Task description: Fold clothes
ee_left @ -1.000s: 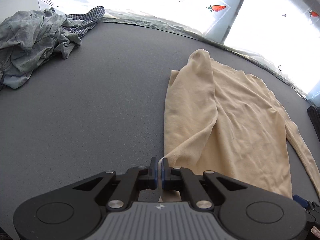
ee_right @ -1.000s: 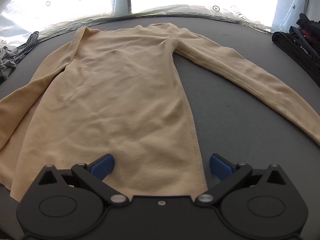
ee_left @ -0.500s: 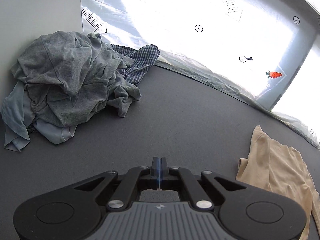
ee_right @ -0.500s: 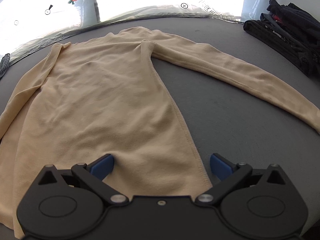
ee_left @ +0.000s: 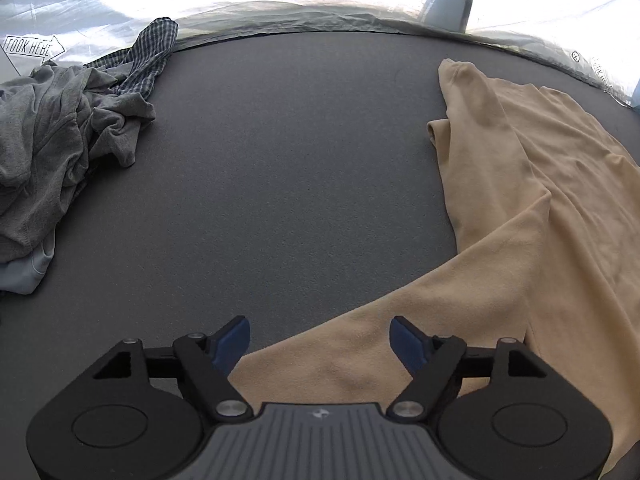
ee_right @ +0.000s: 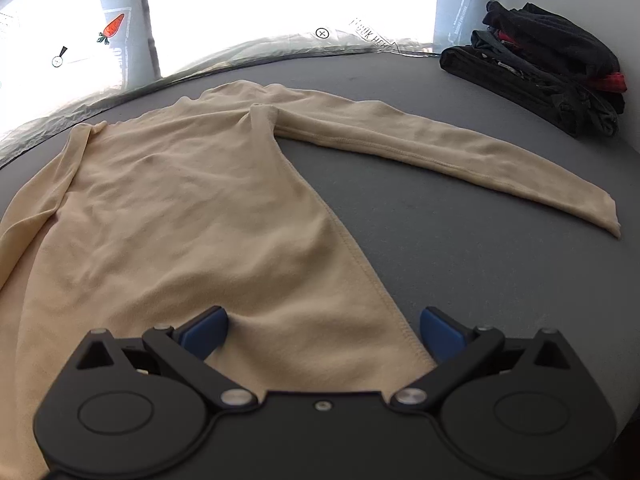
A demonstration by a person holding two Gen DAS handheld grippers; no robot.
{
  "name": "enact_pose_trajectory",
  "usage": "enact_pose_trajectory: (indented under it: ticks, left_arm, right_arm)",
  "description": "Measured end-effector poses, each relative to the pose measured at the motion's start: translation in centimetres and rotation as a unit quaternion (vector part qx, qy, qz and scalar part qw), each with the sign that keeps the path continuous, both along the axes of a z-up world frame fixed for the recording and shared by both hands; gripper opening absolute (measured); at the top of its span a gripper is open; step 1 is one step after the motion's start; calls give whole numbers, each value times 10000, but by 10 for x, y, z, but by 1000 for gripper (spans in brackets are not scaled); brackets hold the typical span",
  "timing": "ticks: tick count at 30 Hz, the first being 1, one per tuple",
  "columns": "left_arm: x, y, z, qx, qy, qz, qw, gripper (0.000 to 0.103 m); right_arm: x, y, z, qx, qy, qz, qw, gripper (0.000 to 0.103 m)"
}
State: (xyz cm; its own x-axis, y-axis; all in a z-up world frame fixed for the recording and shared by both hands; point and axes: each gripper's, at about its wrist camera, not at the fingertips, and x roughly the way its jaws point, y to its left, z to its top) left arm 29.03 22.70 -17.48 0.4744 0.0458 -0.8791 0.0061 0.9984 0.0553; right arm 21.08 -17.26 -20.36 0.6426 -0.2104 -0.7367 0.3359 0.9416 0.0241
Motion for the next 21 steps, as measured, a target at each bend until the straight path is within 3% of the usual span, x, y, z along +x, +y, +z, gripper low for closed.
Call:
enact_pose_trajectory:
  ticks: [4, 7, 9, 11, 12, 14, 17, 21]
  left_arm:
    - [-13, 13, -9, 105, 71, 476, 9988, 90]
    - [-21, 23, -15, -281, 79, 936, 9952, 88]
    - [-28, 23, -13, -380, -89, 1145, 9927, 77]
    - [-32, 18, -11, -336, -264, 1161, 9923, 51]
    - [-33, 17, -10, -373, -321, 1172, 9919, 43]
    - [-32, 19, -7, -457, -339, 1278, 9902, 11]
    - [-26, 28, 2, -681, -454, 1529, 9849, 6]
    - [-18, 53, 37, -705, -997, 1908, 9740, 6]
  right_arm:
    - [-2, 0, -1, -16, -63, 49, 10000, 103]
    - [-3, -1, -1, -27, -109, 97, 9999, 103]
    - [-3, -1, -2, -37, -145, 129, 9998, 103]
    - [-4, -1, -2, -46, -180, 161, 9997, 103]
    - [-4, -1, -2, -51, -198, 177, 9996, 103]
    - [-4, -1, -2, -55, -213, 191, 9996, 103]
    - [-4, -2, -2, -55, -219, 208, 9995, 103]
    - [-5, -2, -3, -57, -232, 221, 9995, 103]
